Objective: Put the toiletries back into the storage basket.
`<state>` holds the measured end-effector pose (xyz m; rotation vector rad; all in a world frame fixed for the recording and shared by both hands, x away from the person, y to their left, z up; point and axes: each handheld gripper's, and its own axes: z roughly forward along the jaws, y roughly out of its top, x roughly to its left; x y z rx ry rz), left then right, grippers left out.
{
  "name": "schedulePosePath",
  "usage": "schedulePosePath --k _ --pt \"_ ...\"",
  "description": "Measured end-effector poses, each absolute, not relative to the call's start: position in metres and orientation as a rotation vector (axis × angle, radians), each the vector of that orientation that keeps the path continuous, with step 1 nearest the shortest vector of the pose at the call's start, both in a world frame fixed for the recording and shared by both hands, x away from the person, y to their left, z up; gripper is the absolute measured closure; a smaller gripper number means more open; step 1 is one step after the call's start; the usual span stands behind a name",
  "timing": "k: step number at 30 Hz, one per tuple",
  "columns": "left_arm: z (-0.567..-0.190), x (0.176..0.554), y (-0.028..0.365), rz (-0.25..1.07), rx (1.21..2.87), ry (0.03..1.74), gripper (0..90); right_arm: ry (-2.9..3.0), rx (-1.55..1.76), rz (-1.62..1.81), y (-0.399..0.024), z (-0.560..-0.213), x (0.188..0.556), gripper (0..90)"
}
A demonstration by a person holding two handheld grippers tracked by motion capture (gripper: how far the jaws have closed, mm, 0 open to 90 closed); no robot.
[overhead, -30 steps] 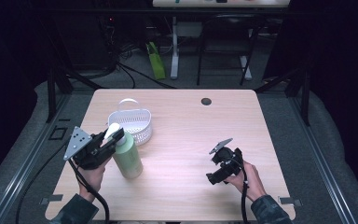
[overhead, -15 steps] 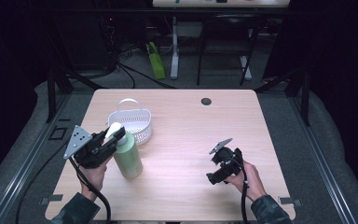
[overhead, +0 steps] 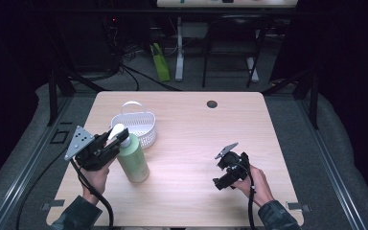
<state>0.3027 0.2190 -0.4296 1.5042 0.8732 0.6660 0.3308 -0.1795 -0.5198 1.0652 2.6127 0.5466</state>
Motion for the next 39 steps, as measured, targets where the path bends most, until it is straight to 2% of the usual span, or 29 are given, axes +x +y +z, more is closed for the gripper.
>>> schedulePosePath --k 21,39 --pt "-0.419 0.301 0.219 0.663 1.551 0.868 66.5 2.64 1.02 0.502 -0.176 -0.526 0.33 3.9" --pt "-0.391 0.301 0.222 0.669 1.579 0.842 66.5 2.656 1.009 0.469 -0.173 -0.529 0.33 5.0"
